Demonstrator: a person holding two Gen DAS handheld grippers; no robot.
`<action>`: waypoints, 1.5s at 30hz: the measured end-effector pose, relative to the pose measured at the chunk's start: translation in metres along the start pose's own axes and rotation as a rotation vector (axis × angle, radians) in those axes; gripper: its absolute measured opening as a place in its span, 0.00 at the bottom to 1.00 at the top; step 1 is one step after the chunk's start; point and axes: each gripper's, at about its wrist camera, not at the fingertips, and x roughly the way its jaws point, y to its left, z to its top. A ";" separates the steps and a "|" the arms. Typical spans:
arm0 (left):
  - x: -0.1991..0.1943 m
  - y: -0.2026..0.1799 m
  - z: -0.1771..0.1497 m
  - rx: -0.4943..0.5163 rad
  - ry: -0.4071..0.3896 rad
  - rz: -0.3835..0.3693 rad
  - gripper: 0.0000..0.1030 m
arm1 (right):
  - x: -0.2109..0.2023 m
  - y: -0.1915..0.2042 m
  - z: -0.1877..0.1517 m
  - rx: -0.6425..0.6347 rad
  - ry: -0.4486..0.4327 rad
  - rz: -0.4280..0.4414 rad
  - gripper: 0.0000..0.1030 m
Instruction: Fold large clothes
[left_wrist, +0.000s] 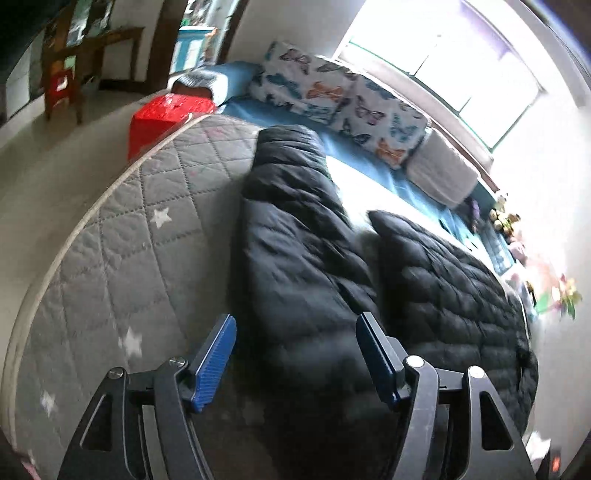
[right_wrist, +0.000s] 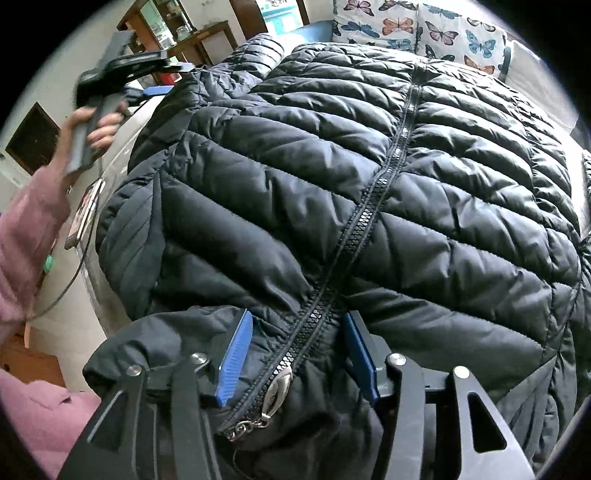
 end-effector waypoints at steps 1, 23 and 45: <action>0.009 0.007 0.010 -0.029 0.005 -0.003 0.69 | 0.000 0.000 0.000 0.000 0.000 0.001 0.56; 0.023 0.078 0.043 -0.053 -0.187 0.225 0.20 | 0.004 0.001 0.005 0.010 0.004 -0.010 0.68; -0.071 0.003 -0.022 0.109 -0.247 -0.176 0.64 | -0.018 -0.027 0.003 0.071 -0.024 -0.044 0.68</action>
